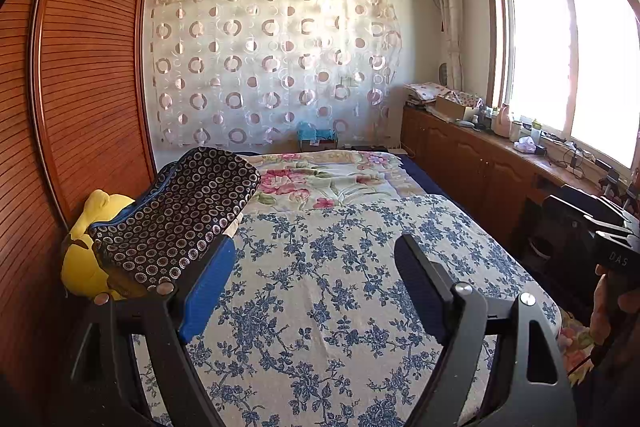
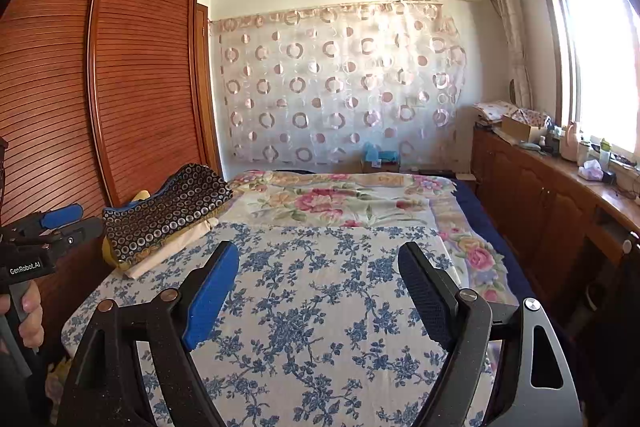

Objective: Fold small clothes

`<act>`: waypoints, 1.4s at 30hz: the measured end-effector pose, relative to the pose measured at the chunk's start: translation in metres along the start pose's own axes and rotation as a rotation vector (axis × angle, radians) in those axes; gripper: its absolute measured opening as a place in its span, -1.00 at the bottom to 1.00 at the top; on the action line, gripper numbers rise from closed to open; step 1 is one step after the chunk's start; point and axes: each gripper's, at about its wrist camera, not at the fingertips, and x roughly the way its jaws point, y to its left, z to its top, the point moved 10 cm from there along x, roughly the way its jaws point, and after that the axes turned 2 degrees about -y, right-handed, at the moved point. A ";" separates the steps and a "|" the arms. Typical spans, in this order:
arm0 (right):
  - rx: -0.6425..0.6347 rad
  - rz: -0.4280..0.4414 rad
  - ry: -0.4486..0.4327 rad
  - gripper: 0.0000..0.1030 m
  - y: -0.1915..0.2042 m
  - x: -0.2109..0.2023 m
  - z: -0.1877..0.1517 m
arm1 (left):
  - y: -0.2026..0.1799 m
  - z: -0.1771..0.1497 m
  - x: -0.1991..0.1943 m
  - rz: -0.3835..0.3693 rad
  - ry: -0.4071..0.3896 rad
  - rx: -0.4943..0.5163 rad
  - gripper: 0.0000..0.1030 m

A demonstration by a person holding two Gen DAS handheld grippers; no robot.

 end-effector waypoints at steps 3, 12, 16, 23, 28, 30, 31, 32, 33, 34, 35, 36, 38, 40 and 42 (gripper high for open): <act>-0.002 0.001 -0.001 0.62 0.000 0.001 0.001 | 0.000 0.000 0.000 0.000 0.000 0.001 0.60; -0.002 0.001 -0.002 0.62 0.000 0.001 0.000 | 0.000 0.000 0.000 0.000 -0.001 0.001 0.60; -0.002 0.000 0.000 0.62 -0.001 0.002 0.000 | 0.000 0.000 0.000 0.000 -0.001 0.002 0.60; -0.004 0.000 -0.001 0.62 -0.001 0.002 -0.001 | 0.000 0.000 0.000 0.001 -0.002 0.001 0.60; -0.003 0.000 -0.001 0.62 -0.001 0.001 -0.002 | 0.001 0.000 0.000 0.001 -0.003 0.002 0.60; -0.004 0.000 -0.001 0.62 -0.001 0.001 -0.002 | 0.000 0.000 0.000 0.000 -0.003 0.001 0.60; -0.003 0.000 -0.002 0.62 -0.001 0.001 -0.002 | 0.000 0.000 0.000 0.000 -0.003 0.002 0.60; -0.003 0.000 -0.002 0.62 -0.001 0.001 -0.002 | 0.000 0.000 0.000 0.001 -0.003 0.002 0.60; -0.003 0.000 -0.001 0.62 -0.001 0.001 -0.002 | 0.000 0.000 0.000 0.001 -0.003 0.002 0.60; -0.003 -0.002 -0.002 0.62 -0.001 0.001 -0.002 | 0.000 0.000 0.000 0.000 -0.003 0.001 0.60; -0.004 -0.003 -0.003 0.62 -0.001 0.001 -0.001 | 0.000 -0.001 0.000 0.000 -0.003 0.001 0.60; -0.004 -0.002 -0.003 0.62 -0.001 0.000 -0.002 | 0.000 -0.001 0.000 0.001 -0.004 0.002 0.60; -0.004 -0.002 -0.003 0.62 -0.001 0.000 -0.002 | 0.000 -0.001 0.000 0.001 -0.004 0.001 0.60; -0.006 -0.002 -0.003 0.62 -0.001 0.000 -0.003 | 0.001 -0.001 0.000 0.000 -0.003 0.002 0.60; -0.006 -0.001 -0.002 0.62 -0.001 -0.001 -0.003 | 0.001 -0.001 0.000 0.002 -0.004 0.002 0.60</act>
